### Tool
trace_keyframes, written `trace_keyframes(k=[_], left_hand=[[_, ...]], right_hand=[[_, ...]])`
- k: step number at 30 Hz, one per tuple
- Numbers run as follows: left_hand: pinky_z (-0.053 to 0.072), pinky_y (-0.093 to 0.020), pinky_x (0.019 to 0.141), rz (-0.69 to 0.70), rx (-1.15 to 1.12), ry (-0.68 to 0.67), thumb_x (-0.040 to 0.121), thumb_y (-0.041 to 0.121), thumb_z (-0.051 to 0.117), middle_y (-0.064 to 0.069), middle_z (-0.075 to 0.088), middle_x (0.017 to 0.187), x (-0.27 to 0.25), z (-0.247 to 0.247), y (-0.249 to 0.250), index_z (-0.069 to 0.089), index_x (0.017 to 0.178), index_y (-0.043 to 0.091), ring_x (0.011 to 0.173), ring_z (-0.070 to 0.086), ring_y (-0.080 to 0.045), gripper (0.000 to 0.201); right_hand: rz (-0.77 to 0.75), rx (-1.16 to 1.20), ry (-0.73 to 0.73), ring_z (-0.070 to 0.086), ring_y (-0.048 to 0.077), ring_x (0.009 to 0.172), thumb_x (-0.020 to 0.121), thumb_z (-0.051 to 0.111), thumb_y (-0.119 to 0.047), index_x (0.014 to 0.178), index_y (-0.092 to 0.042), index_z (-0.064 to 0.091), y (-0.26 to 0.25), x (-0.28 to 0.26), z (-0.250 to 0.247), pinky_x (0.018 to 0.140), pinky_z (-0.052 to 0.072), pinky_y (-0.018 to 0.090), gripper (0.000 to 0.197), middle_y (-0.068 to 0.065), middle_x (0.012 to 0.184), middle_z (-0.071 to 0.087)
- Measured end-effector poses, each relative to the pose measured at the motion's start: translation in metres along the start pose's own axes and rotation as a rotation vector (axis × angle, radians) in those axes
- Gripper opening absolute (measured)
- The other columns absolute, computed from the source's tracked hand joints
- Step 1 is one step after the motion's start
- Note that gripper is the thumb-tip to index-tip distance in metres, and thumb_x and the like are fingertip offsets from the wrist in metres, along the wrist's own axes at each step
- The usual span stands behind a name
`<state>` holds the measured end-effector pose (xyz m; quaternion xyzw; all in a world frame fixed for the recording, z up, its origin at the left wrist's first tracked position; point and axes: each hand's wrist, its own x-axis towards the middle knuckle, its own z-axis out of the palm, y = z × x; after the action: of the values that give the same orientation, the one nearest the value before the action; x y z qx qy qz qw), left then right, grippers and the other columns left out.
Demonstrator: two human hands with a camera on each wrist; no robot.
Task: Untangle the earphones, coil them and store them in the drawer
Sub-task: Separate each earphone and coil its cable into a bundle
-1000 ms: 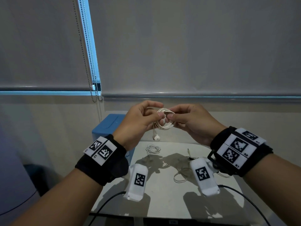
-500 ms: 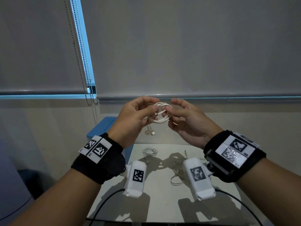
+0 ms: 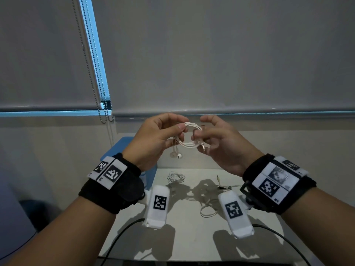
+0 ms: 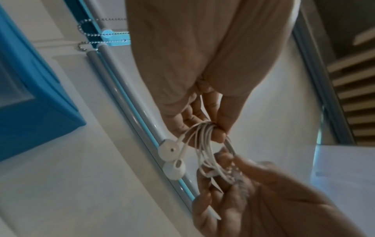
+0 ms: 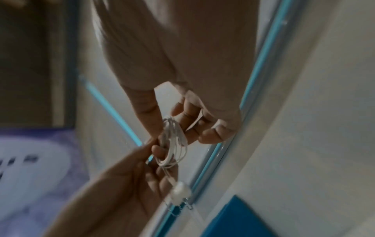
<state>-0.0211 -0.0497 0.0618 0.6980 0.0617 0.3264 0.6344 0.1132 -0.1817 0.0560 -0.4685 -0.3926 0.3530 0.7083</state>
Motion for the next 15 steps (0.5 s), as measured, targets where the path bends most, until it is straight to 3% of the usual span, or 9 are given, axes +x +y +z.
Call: trace_keyframes(k=[4, 6, 9, 15], left_hand=[[0.056, -0.032, 0.075, 0.036, 0.181, 0.027, 0.096, 0.003, 0.065, -0.012, 0.073, 0.091, -0.003, 0.004, -0.001, 0.072, 0.111, 0.003, 0.076, 0.064, -0.02, 0.017], [0.057, -0.032, 0.075, 0.059, 0.236, 0.045, 0.096, 0.004, 0.066, -0.014, 0.072, 0.09, -0.003, 0.006, -0.002, 0.073, 0.109, 0.006, 0.076, 0.065, -0.02, 0.015], [0.058, -0.026, 0.071, 0.105, 0.316, 0.072, 0.096, 0.005, 0.067, -0.02, 0.072, 0.093, -0.002, 0.007, -0.003, 0.073, 0.109, 0.007, 0.073, 0.067, -0.016, 0.015], [0.055, -0.023, 0.071, 0.089, 0.367, 0.056, 0.095, 0.008, 0.069, -0.012, 0.072, 0.091, 0.002, 0.006, -0.007, 0.072, 0.114, 0.014, 0.076, 0.07, -0.016, 0.02]], right_hand=[[-0.03, -0.391, 0.005, 0.066, 0.019, 0.084, 0.082, 0.071, 0.013, 0.116, -0.017, 0.055, 0.005, 0.0, -0.002, 0.072, 0.052, 0.035, 0.048, 0.005, 0.092, 0.067], [-0.005, -0.398, 0.028, 0.071, 0.024, 0.085, 0.082, 0.073, 0.011, 0.119, -0.014, 0.055, 0.008, 0.0, -0.005, 0.074, 0.056, 0.035, 0.048, 0.007, 0.095, 0.068], [0.056, -0.3, 0.031, 0.075, 0.03, 0.086, 0.086, 0.074, 0.004, 0.123, -0.012, 0.054, 0.013, 0.001, -0.01, 0.075, 0.057, 0.035, 0.045, 0.005, 0.081, 0.073], [0.084, -0.313, 0.036, 0.073, 0.022, 0.078, 0.088, 0.076, -0.004, 0.122, -0.016, 0.054, 0.019, -0.002, -0.014, 0.066, 0.052, 0.028, 0.042, 0.017, 0.093, 0.078]])
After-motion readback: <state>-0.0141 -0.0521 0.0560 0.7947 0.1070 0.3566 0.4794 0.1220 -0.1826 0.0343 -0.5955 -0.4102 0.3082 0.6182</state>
